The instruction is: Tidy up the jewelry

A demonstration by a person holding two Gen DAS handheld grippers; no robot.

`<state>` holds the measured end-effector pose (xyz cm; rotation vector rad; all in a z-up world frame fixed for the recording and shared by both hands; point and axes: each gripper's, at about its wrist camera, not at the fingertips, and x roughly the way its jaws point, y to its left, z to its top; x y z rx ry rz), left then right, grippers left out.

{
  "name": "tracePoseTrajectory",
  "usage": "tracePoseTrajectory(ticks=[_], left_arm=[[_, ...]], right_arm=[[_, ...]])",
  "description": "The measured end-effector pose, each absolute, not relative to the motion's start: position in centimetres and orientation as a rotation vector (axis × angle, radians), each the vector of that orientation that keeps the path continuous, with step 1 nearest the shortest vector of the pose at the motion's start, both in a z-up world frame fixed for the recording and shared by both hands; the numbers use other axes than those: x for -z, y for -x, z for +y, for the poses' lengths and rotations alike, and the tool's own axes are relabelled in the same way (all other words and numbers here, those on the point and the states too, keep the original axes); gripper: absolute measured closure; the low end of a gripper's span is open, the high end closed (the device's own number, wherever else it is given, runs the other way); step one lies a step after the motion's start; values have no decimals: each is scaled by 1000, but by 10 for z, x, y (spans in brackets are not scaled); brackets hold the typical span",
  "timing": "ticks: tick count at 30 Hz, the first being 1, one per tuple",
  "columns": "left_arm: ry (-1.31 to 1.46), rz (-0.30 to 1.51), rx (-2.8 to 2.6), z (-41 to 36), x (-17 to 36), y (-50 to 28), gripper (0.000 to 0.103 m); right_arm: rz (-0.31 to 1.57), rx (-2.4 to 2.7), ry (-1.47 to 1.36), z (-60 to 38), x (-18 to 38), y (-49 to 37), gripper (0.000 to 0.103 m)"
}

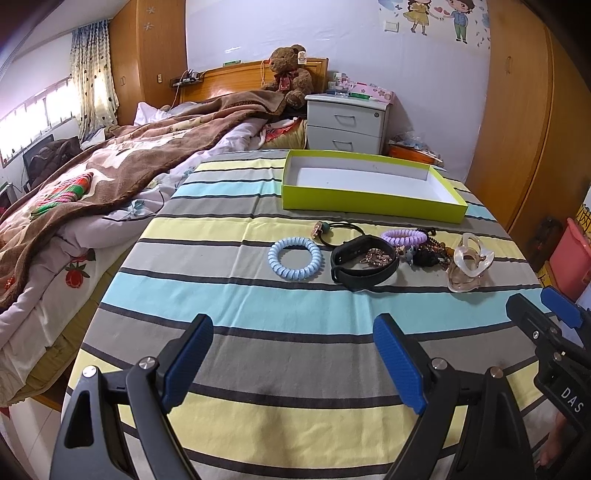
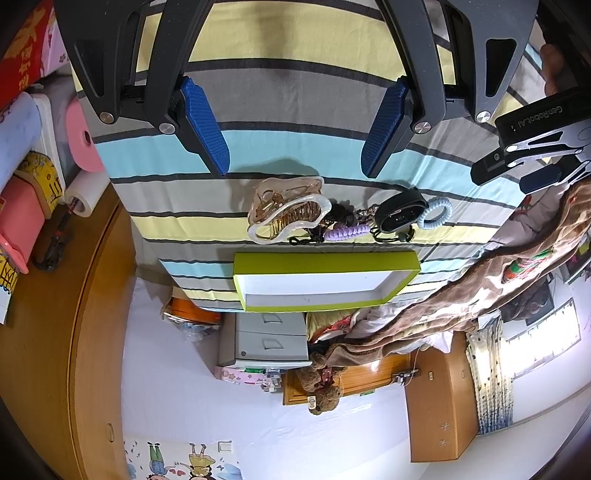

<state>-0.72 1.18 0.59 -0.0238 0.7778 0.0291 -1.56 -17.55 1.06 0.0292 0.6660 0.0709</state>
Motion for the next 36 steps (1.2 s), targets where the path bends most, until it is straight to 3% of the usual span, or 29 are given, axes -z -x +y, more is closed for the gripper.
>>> tracePoseTrajectory(ticks=[36], left_arm=[[22,786,-30,14,-4,10,13]], right_arm=[[668,-72,-34,-178,-11,17,29]])
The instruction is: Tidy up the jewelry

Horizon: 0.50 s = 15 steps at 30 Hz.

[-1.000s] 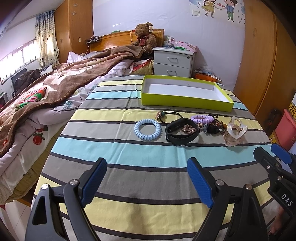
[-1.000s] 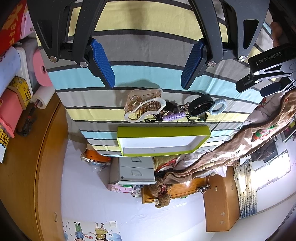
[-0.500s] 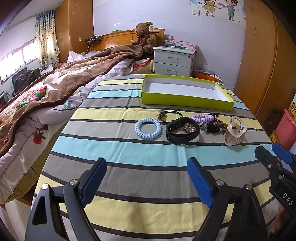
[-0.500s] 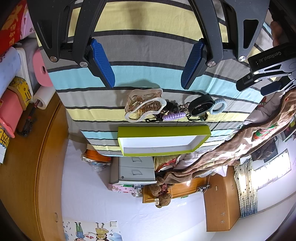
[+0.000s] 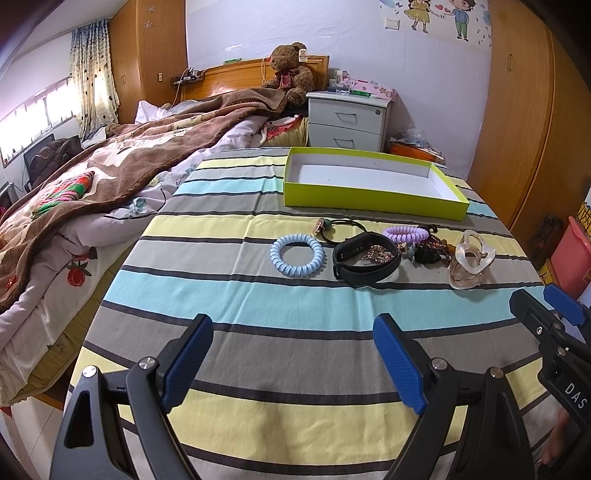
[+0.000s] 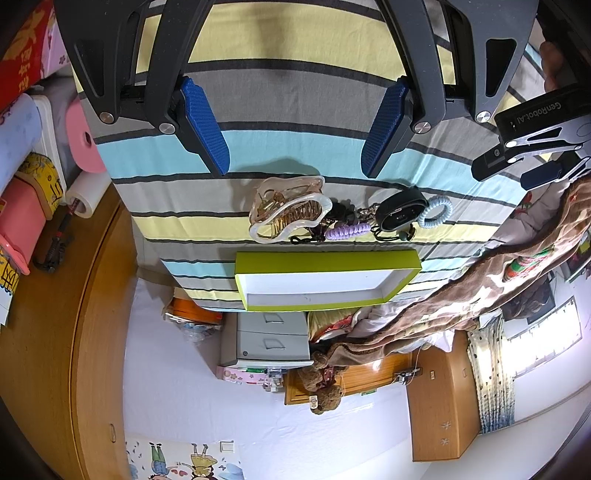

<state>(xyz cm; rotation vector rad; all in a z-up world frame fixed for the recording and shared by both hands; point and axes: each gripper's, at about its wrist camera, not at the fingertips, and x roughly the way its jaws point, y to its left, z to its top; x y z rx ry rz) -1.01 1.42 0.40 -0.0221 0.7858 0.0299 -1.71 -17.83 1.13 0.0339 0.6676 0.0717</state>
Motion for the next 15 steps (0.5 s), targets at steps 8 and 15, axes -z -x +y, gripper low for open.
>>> tracePoseTrajectory(ticks=[8,15], left_arm=[[22,791,-27,16,-4,10,13],[25,806,-30,18,-3,1,13]], right_arm=[[678,-60,-43,-181,-11,14,29],[690,-51,-46,-182,-9,8,29]])
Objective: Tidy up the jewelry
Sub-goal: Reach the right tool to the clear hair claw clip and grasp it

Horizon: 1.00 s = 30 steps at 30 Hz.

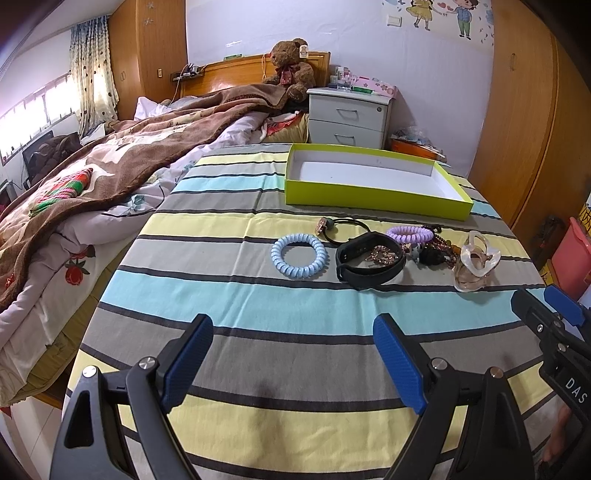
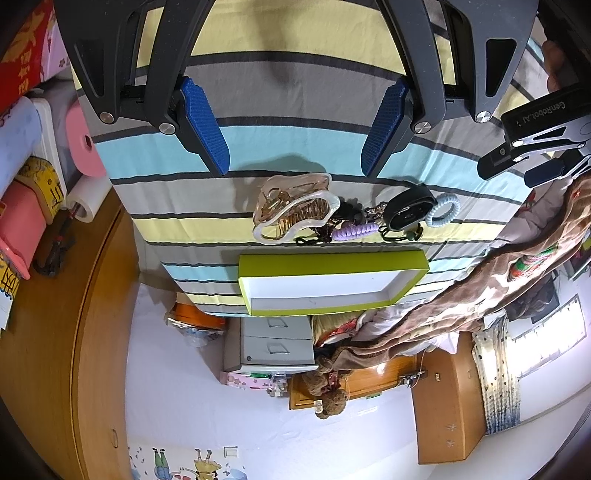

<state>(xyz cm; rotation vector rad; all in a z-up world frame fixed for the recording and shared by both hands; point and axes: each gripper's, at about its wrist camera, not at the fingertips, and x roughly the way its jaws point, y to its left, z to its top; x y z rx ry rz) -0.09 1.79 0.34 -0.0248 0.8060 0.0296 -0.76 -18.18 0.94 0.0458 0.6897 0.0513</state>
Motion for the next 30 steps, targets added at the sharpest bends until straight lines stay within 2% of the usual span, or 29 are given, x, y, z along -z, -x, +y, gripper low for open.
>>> tracePoseTrajectory(ticks=[10,27,30], left_arm=[[73,806,23,26,-3,-12,13],[168,884,86,47,4,-39,13],[175,887,73,51,4,-43,14]], right_arm=[[702,4,-116,-201,-16,-12,29],[862,74,-155,-208,6,-74,29],[891,88,-163,-210,11,-80,38]])
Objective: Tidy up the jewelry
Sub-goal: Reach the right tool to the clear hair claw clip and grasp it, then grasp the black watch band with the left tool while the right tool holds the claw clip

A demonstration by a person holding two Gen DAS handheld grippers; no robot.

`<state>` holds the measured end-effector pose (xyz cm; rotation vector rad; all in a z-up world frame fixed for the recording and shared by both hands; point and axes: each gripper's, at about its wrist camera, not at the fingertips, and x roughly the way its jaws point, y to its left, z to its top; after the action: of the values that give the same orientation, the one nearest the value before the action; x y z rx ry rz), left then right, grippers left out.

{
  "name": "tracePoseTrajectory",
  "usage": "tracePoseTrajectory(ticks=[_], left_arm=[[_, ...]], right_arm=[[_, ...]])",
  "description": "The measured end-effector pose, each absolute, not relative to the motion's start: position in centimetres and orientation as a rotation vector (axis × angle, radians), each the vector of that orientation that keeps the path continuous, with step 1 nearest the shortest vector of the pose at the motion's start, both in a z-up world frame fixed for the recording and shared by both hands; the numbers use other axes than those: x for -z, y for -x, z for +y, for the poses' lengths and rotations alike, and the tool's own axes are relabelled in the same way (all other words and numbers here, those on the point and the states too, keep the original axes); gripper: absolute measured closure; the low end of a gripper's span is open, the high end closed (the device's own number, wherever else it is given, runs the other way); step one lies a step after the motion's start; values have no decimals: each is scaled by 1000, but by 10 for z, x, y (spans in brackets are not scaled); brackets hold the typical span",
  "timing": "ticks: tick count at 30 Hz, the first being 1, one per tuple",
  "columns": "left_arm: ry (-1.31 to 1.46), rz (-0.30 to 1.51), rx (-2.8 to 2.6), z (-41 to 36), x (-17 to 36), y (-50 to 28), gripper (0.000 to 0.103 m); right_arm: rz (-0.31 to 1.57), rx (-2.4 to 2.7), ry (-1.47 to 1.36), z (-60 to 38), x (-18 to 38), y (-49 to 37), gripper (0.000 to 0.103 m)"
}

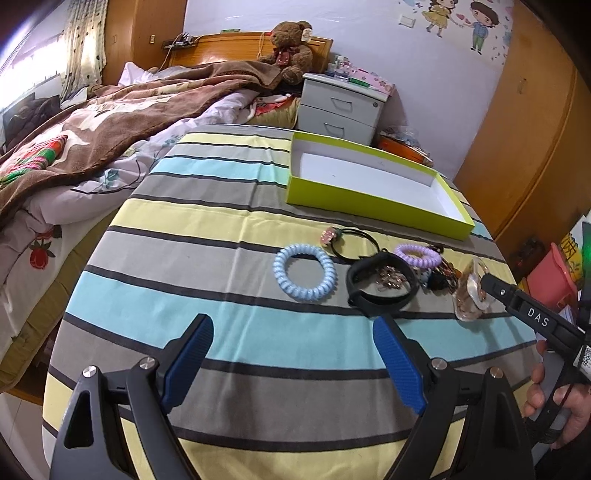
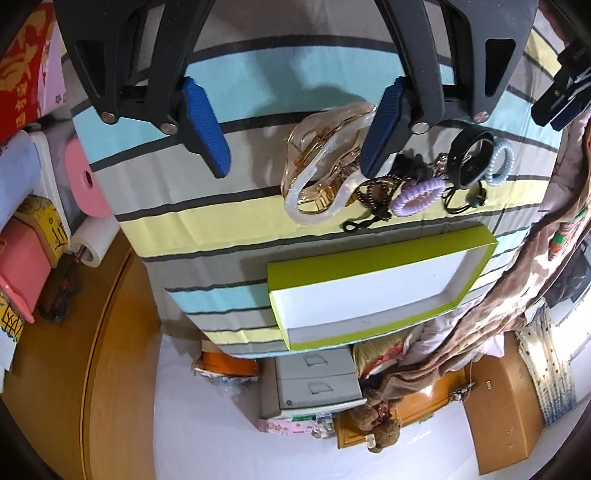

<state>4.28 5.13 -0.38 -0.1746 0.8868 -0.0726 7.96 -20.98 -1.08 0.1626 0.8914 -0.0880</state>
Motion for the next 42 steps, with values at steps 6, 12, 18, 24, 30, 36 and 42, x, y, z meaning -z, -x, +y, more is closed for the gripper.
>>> tracePoseTrajectory(ticks=[6,12,18,24,30,36,42], left_arm=[[179,904,65,53,7,-50,14],[180,920,70,53,9,-56,14],[181,927,59,56,9,-58,14],[178,929,64,61,10,-60,14],[158,935,93,59,10,-61,17],[105,939,154,46,6,-64,19],[39,935,159,30,3,-80,23]], right_arm=[[940,99,-151,-208,15,-88,46],[986,105,-132,-207,17,-97,46],[991,86,-108,-206,17,-94,84],[981,83,-60,-208,16,-90,89],[947,84,-54,-221,11,-79,89],[915,85,-54,-236,1,-70,89],[918,67,-86,-245,4,-71,89]])
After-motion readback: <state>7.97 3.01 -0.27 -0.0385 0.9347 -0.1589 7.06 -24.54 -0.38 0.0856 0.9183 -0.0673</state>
